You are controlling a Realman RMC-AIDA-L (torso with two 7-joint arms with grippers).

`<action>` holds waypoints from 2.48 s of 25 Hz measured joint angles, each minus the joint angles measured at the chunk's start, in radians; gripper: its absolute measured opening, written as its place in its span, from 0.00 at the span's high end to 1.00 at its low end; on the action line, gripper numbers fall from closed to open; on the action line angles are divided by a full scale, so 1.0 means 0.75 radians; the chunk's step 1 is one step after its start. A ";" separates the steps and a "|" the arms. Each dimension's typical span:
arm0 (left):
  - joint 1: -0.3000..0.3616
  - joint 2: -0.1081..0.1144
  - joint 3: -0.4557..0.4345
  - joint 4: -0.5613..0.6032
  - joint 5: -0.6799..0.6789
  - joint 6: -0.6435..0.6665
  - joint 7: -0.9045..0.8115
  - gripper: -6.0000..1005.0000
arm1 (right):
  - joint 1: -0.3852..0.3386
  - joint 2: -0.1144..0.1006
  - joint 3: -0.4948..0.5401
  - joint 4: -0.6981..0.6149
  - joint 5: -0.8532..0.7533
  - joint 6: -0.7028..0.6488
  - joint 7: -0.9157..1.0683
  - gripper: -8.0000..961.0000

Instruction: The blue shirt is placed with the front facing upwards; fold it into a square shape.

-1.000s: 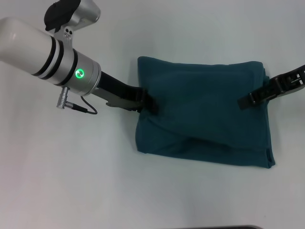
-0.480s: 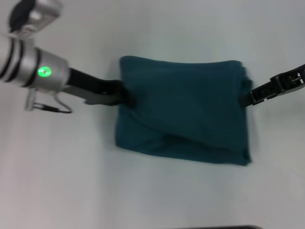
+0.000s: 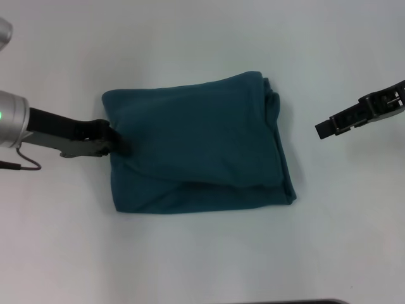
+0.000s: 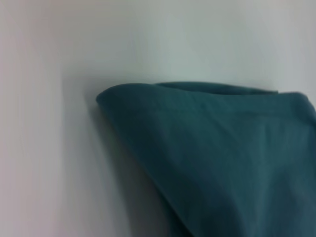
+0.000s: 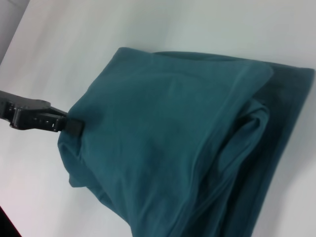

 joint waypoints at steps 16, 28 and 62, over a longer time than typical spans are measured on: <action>0.038 0.032 -0.103 -0.017 -0.040 0.084 0.163 0.86 | 0.009 0.002 0.002 0.004 0.004 0.015 0.003 0.39; 0.169 0.014 -0.335 -0.194 -0.218 0.250 0.571 0.37 | -0.057 0.051 0.029 0.105 0.216 0.028 -0.331 0.39; 0.453 -0.055 -0.596 0.271 -0.466 0.386 1.716 0.09 | -0.308 0.099 0.306 0.337 0.476 0.220 -0.947 0.38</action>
